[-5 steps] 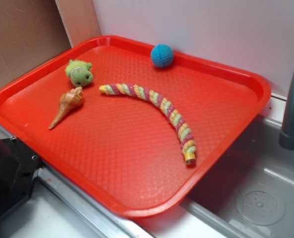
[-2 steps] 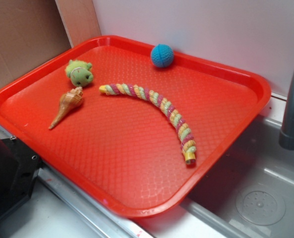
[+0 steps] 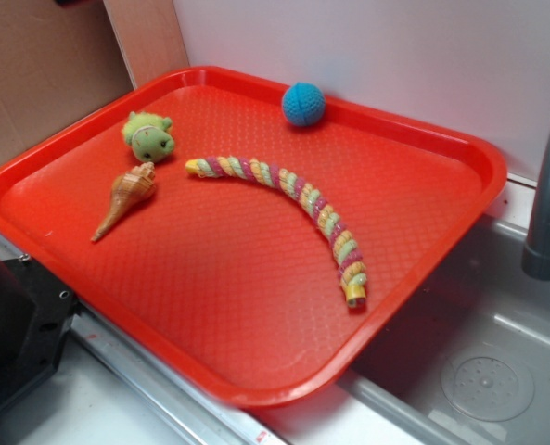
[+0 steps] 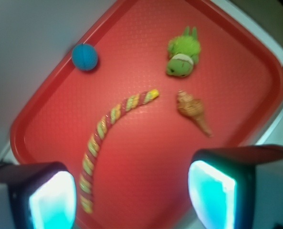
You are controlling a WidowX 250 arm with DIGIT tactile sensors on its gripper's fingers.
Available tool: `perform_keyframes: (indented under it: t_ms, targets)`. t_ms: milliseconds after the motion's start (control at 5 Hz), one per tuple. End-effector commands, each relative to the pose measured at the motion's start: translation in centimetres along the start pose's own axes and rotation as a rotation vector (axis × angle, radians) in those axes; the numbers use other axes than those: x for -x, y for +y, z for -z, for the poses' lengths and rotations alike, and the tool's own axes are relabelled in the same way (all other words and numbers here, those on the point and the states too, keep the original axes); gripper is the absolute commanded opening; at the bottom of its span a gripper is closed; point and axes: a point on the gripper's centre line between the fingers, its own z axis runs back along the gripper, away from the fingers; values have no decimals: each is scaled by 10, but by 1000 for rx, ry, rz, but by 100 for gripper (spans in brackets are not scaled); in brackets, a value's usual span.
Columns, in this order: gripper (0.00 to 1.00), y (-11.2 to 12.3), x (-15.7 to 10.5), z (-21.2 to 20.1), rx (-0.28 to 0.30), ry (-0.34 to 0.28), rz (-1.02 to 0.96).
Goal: Grab the multicolored rope.
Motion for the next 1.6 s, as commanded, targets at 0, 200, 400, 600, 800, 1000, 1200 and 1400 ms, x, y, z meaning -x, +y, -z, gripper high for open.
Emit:
perform_keyframes:
  t_ms: [0,200,400,600,800,1000,1200,1400]
  targets:
    - [100,-33,-2,48,23,-26,-245]
    - [100,-39,6,88,-39,-81,-273]
    - [100,-37,13,120,-75,-97,-276]
    - [100,-38,16,147,-91,-104,-278]
    - [100,-39,17,164,-89,-98,-283]
    - [100,-40,18,174,-78,-100,-280]
    - [0,-37,21,178,-58,-113,-270]
    - [0,-36,20,179,-46,-114,-267]
